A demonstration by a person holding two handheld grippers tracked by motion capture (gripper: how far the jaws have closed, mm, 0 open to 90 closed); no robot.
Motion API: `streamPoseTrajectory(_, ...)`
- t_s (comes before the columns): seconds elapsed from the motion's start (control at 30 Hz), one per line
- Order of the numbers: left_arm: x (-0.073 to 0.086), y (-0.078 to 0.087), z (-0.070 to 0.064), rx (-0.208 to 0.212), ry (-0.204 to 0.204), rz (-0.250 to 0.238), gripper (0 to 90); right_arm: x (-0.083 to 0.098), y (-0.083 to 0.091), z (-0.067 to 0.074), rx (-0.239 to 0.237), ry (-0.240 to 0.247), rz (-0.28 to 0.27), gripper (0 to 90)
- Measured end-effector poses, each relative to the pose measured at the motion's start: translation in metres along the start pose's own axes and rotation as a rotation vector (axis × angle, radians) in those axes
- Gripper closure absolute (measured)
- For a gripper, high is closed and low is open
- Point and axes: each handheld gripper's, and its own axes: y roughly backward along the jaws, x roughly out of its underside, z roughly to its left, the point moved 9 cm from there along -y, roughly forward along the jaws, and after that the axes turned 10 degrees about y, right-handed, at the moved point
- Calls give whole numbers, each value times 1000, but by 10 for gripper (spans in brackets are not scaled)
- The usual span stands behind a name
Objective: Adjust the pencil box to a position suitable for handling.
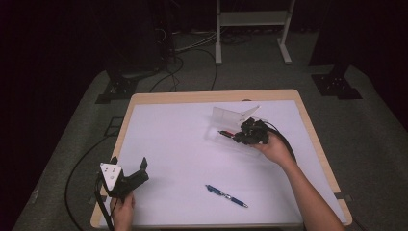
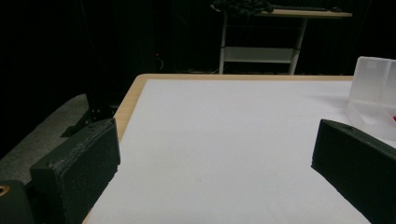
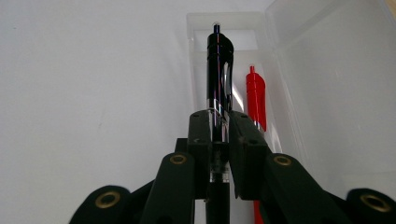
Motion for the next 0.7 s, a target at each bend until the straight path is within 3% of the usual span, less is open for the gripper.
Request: streamPoseTrajectory(0.7,0,0,0,5,2,-1,3,11,-19,-13,9,-10,44,785)
